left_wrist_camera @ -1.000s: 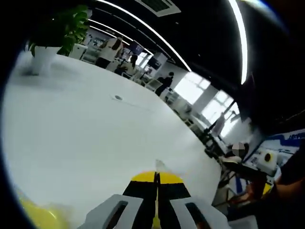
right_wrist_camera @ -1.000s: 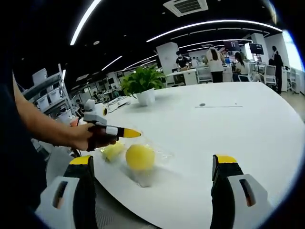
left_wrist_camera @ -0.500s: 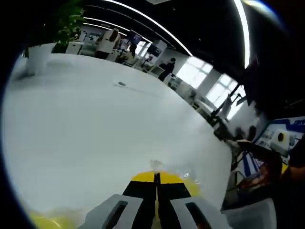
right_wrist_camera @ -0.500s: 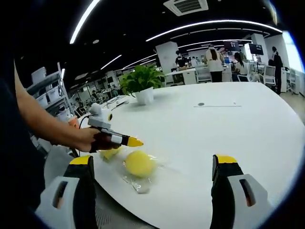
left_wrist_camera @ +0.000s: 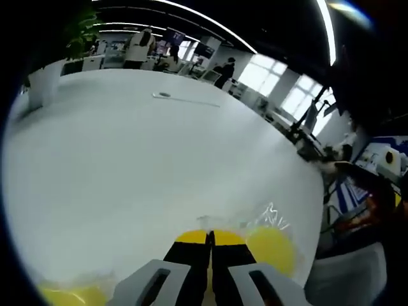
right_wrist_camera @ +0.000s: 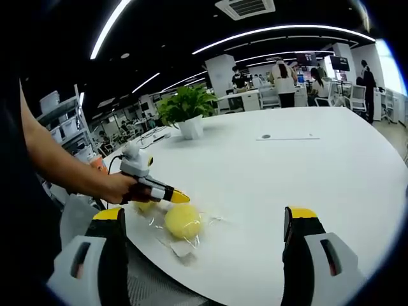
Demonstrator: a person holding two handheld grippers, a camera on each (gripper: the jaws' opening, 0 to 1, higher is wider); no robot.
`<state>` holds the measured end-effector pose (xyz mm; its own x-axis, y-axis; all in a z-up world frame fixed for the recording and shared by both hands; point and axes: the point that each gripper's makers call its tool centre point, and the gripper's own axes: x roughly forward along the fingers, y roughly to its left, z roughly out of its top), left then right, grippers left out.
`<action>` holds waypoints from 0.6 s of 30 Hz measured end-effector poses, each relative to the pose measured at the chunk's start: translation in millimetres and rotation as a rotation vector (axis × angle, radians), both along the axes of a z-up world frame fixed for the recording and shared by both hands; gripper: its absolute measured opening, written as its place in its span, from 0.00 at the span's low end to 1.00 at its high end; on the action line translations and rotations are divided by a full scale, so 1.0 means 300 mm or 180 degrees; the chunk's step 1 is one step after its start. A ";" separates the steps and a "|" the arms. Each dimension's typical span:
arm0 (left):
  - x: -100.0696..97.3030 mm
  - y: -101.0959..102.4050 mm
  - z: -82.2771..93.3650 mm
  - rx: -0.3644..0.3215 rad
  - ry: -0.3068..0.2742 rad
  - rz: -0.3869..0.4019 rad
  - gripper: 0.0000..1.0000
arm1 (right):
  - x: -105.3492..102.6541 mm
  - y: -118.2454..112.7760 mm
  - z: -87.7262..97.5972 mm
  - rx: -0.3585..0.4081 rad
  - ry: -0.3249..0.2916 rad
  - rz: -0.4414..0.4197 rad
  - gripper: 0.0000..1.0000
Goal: Compare the silicone blocks by pressing each to a similar depth, holding the contact briefly, and releasing to observe deformation and rebound differences across the visible hardness samples.
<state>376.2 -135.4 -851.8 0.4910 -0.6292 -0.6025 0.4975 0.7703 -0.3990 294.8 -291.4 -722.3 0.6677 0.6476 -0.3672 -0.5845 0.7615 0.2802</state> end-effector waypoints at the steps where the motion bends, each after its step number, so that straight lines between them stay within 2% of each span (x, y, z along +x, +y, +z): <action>1: 0.001 0.002 -0.003 0.0015 -0.0002 -0.0003 0.00 | 0.001 -0.003 0.001 -0.0002 -0.0004 -0.0004 0.96; 5: 0.001 0.011 -0.009 0.0051 0.0026 0.0034 0.02 | 0.007 -0.006 0.007 0.0010 -0.0025 -0.0010 0.96; 6: 0.004 0.025 -0.011 0.0177 0.0011 0.0025 0.07 | 0.008 -0.005 0.009 0.0015 -0.0032 -0.0010 0.96; 8: 0.036 0.051 0.006 0.0520 -0.0349 -0.0151 0.25 | 0.010 -0.003 0.010 0.0013 -0.0032 -0.0004 0.96; 11: 0.047 0.057 0.050 0.0454 -0.0485 -0.0242 0.45 | 0.014 0.002 0.016 0.0011 -0.0048 -0.0005 0.96; 13: 0.064 0.070 0.101 0.0280 -0.0597 -0.0231 0.58 | 0.019 0.009 0.023 0.0006 -0.0071 0.0006 0.96; 15: 0.085 0.100 0.136 0.0251 -0.0684 -0.0170 0.66 | 0.024 0.016 0.025 -0.0002 -0.0081 0.0015 0.96; 17: 0.100 0.107 0.210 -0.0078 -0.0740 -0.0098 0.79 | 0.029 0.023 0.029 -0.0004 -0.0090 0.0017 0.96; 18: 0.111 0.127 0.243 -0.0135 -0.0834 -0.0092 0.85 | 0.031 0.027 0.035 -0.0002 -0.0104 0.0019 0.96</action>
<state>409.4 -97.3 -778.7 0.6083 -0.6672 -0.4300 0.6096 0.7396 -0.2851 304.0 -283.2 -711.8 0.6755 0.6513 -0.3457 -0.5977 0.7582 0.2604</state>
